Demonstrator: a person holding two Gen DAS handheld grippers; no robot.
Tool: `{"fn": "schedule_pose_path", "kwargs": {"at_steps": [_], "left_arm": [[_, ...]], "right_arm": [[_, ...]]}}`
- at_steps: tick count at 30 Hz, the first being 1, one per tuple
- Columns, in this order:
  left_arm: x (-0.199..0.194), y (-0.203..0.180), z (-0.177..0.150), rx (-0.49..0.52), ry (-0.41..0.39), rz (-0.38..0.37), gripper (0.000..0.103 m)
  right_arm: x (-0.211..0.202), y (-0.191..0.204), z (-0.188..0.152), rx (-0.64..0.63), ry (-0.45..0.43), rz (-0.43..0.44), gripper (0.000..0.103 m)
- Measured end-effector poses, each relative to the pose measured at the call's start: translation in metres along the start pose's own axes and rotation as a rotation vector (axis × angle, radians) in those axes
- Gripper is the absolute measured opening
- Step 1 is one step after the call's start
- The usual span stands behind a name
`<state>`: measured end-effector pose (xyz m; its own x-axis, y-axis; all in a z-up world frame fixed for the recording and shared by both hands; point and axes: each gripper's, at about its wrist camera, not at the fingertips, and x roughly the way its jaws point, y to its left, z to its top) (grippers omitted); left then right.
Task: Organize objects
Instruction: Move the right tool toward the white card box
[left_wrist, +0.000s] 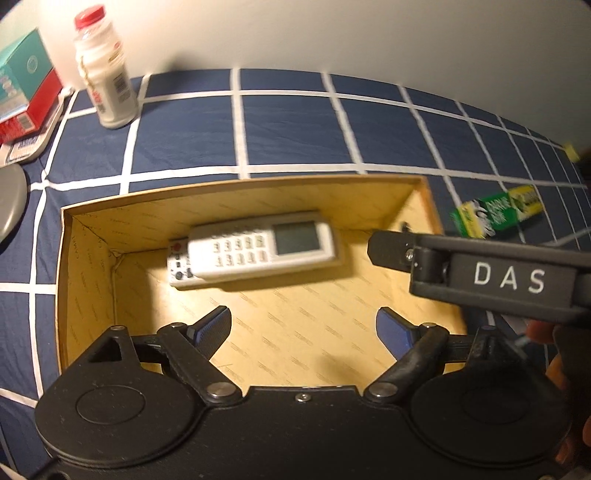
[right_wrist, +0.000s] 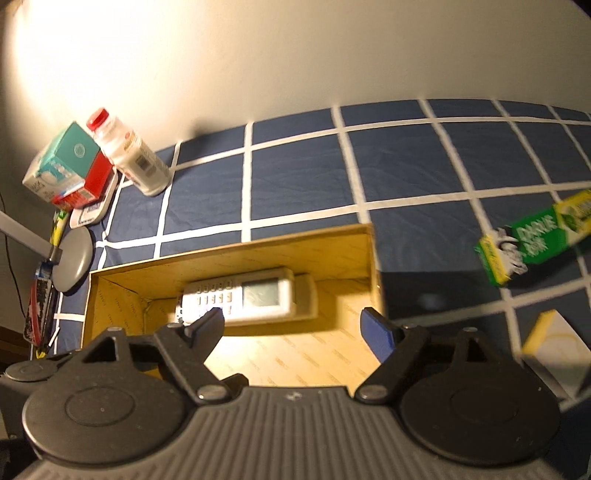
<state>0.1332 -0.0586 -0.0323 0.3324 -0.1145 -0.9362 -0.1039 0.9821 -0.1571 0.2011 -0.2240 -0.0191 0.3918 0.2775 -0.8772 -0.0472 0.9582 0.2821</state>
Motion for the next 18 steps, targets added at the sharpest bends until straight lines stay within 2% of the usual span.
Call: {"fn": "schedule_pose_path", "kwargs": {"at_steps": [11, 18], "left_arm": [[-0.029, -0.07, -0.029, 0.156, -0.033, -0.025, 0.09], [-0.029, -0.117, -0.041, 0.258, -0.026, -0.044, 0.091]], "right_arm": [[-0.071, -0.055, -0.041, 0.121, -0.102, -0.038, 0.082], [-0.104, -0.1, -0.063, 0.214, -0.155, -0.081, 0.089]]}}
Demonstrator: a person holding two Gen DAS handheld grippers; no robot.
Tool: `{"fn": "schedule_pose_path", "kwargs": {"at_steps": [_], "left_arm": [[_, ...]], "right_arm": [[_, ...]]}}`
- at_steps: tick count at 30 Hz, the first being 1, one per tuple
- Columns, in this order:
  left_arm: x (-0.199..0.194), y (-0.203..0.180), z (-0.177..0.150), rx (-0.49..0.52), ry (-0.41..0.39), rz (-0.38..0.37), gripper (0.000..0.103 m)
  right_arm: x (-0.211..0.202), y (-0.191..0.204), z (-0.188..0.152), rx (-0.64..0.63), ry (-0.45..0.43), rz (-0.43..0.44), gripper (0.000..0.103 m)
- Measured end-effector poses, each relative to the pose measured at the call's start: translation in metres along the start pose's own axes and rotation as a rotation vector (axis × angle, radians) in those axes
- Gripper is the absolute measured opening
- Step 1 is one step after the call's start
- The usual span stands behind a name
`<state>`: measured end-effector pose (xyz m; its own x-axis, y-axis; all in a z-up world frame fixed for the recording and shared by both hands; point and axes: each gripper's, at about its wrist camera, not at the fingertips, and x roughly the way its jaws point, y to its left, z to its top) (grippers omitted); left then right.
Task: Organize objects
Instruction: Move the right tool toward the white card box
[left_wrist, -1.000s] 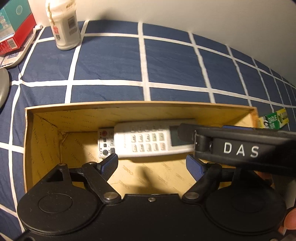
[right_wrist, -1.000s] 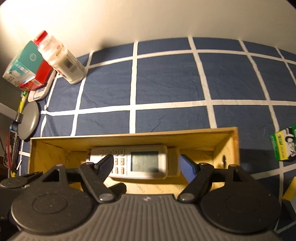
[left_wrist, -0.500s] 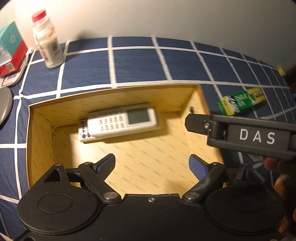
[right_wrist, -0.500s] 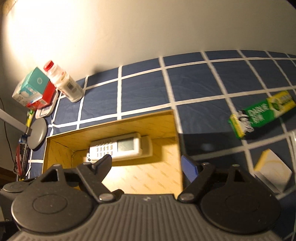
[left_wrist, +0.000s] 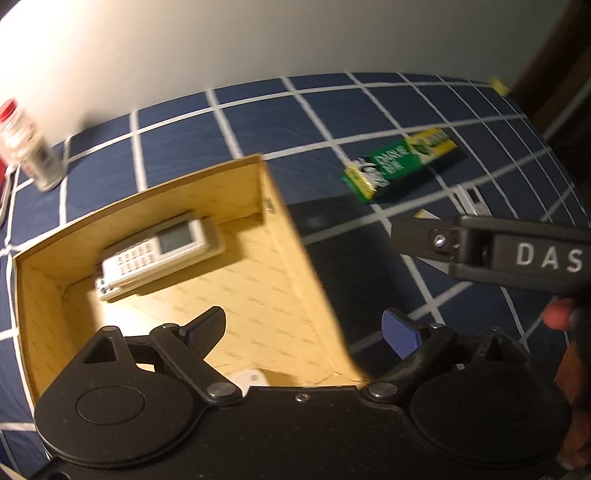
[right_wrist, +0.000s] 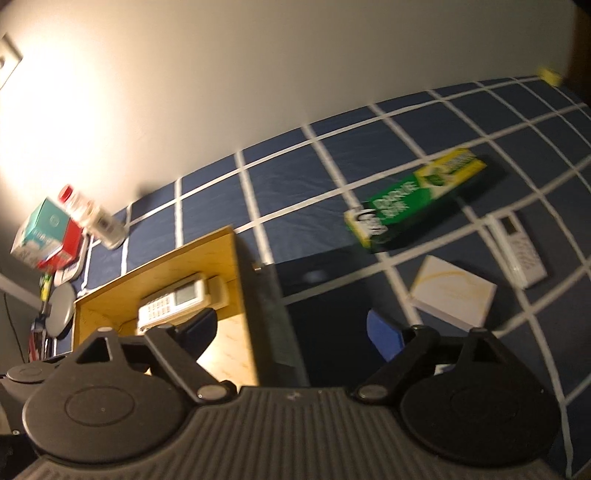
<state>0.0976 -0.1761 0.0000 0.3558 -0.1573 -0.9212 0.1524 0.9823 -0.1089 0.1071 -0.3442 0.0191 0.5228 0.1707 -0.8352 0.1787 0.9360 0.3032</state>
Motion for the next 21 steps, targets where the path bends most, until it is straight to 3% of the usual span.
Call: {"fn": "schedule_pose_path", "kwargs": {"at_steps": [10, 14, 21], "left_arm": [[0.024, -0.063, 0.011, 0.1, 0.038, -0.028, 0.093], [0.035, -0.084, 0.02, 0.138, 0.047, -0.041, 0.098], [0.061, -0.116, 0.039, 0.211, 0.076, -0.049, 0.103]], "right_arm": [[-0.019, -0.075, -0.005, 0.137, -0.03, -0.056, 0.09], [-0.021, -0.105, -0.004, 0.194, -0.034, -0.073, 0.09], [-0.012, -0.152, -0.001, 0.293, -0.028, -0.095, 0.097]]}}
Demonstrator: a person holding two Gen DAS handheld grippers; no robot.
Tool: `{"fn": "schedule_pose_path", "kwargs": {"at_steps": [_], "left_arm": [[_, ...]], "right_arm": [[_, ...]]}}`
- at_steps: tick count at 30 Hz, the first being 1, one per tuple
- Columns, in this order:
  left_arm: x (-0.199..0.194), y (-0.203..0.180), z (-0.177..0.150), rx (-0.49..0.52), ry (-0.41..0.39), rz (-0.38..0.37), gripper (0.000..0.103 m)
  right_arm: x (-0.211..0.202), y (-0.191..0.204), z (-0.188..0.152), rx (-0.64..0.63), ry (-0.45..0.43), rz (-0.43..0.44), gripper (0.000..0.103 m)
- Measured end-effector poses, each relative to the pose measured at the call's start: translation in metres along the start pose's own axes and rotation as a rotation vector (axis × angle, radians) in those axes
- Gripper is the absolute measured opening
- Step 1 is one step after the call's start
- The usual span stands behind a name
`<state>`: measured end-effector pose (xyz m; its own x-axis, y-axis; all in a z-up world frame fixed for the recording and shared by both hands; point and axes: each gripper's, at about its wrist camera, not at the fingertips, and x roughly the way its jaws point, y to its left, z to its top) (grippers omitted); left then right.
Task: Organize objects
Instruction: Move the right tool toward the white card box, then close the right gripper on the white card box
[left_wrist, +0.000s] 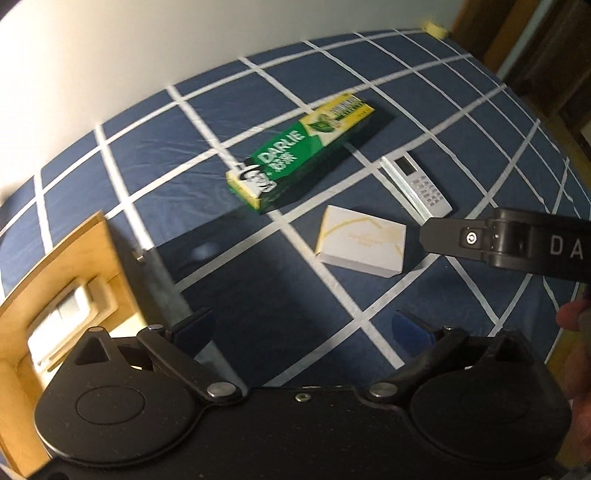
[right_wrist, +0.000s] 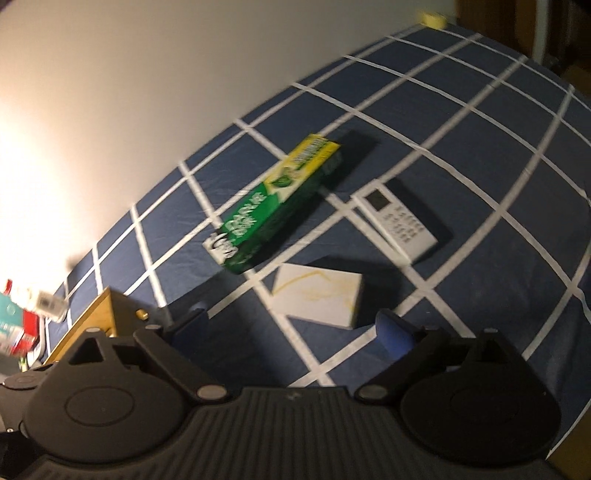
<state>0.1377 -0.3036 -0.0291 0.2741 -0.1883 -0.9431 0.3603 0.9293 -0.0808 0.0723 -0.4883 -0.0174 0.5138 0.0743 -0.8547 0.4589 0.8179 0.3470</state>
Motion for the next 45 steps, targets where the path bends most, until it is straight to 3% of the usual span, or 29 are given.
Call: {"fn": "schedule_pose_path", "kwargs": {"at_steps": [4, 9, 27, 45], "left_arm": [[0.017, -0.013, 0.015, 0.057, 0.038, -0.012, 0.103], [0.04, -0.022, 0.032, 0.107, 0.071, -0.037, 0.103], [0.14, -0.007, 0.072, 0.22, 0.236, -0.159, 0.103], [0.177, -0.005, 0.082, 0.192, 0.282, -0.283, 0.098]], "right_arm": [[0.013, -0.02, 0.007, 0.049, 0.006, -0.009, 0.103], [0.032, -0.037, 0.019, 0.11, 0.033, -0.027, 0.103], [0.122, -0.045, 0.028, 0.224, 0.166, -0.071, 0.103], [0.16, -0.05, 0.026, 0.227, 0.231, -0.051, 0.099]]}}
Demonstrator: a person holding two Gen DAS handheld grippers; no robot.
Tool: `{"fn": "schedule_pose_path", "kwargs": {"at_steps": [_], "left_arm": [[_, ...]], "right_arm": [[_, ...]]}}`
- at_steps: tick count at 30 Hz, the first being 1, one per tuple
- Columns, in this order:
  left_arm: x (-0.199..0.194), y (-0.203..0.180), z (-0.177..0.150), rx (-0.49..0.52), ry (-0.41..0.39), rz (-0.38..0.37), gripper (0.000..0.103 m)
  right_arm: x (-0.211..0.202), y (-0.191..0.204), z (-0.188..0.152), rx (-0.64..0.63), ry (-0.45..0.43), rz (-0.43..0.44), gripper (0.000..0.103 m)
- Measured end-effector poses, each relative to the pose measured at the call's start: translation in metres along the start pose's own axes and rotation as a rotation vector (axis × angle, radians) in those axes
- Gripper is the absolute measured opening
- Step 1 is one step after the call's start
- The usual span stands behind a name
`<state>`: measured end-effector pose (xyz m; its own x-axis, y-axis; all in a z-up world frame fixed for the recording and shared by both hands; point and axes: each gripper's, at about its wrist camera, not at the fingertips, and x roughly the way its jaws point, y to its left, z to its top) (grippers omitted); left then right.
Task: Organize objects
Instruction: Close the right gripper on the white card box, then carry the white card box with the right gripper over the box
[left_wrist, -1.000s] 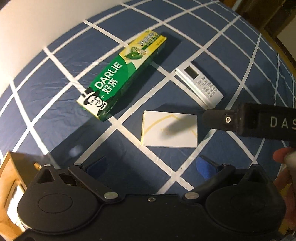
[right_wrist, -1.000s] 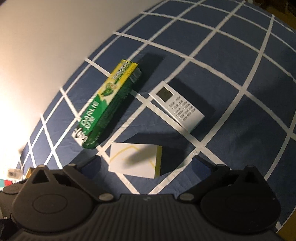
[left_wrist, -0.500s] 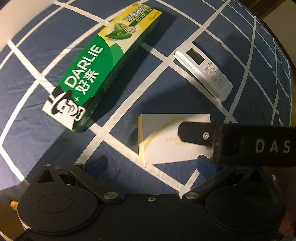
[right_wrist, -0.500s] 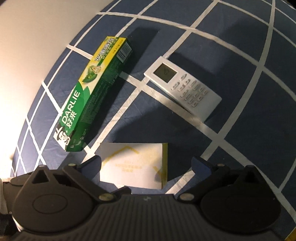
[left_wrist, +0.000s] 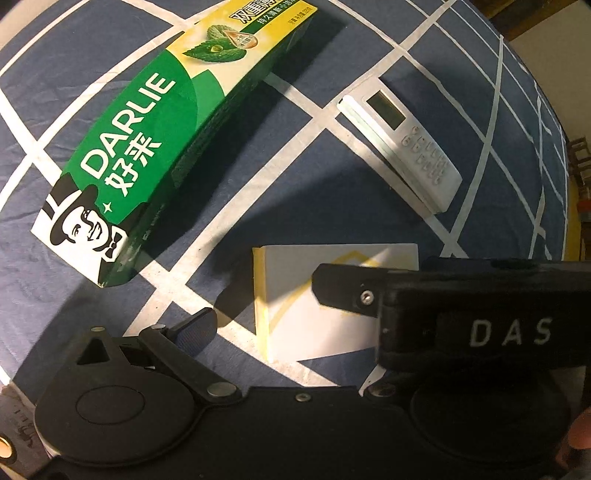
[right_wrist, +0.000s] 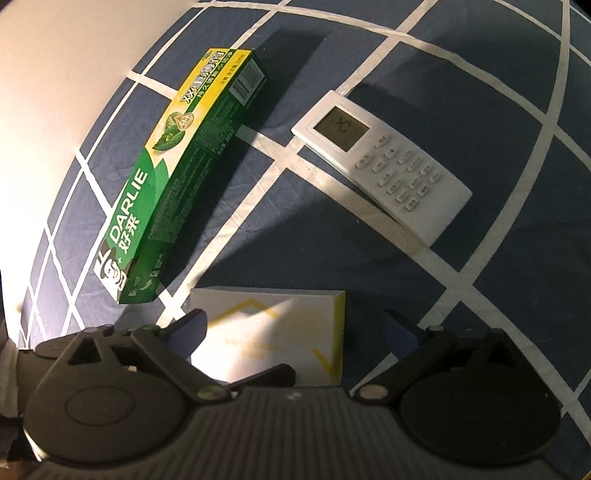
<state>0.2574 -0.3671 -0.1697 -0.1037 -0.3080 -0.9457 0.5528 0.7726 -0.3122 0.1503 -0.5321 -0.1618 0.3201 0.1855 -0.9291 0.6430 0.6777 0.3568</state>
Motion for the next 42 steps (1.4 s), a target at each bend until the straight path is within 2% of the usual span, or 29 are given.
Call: {"fn": "schedule_pose_path", "kwargs": {"at_steps": [3, 5, 9, 14, 30, 42], "left_arm": [[-0.001, 0.002, 0.001, -0.009, -0.002, -0.019, 0.093], [-0.002, 0.002, 0.002, -0.015, -0.005, -0.038, 0.083], [-0.005, 0.001, 0.005, -0.015, -0.006, -0.058, 0.073], [-0.004, -0.002, 0.006, -0.013, -0.01, -0.048, 0.072], [-0.011, -0.004, 0.0, -0.049, -0.02, -0.025, 0.071], [-0.06, -0.019, -0.021, -0.079, -0.092, 0.047, 0.071]], "right_arm": [[0.002, 0.0, 0.0, -0.001, 0.006, 0.003, 0.098], [0.003, -0.001, 0.001, -0.002, 0.01, 0.003, 0.092], [0.006, -0.003, 0.002, 0.004, 0.023, 0.018, 0.083], [0.006, -0.003, 0.003, -0.014, 0.025, 0.045, 0.076], [0.003, 0.004, 0.002, -0.053, 0.036, 0.054, 0.07], [-0.035, 0.02, -0.014, -0.12, 0.0, 0.123, 0.07]]}}
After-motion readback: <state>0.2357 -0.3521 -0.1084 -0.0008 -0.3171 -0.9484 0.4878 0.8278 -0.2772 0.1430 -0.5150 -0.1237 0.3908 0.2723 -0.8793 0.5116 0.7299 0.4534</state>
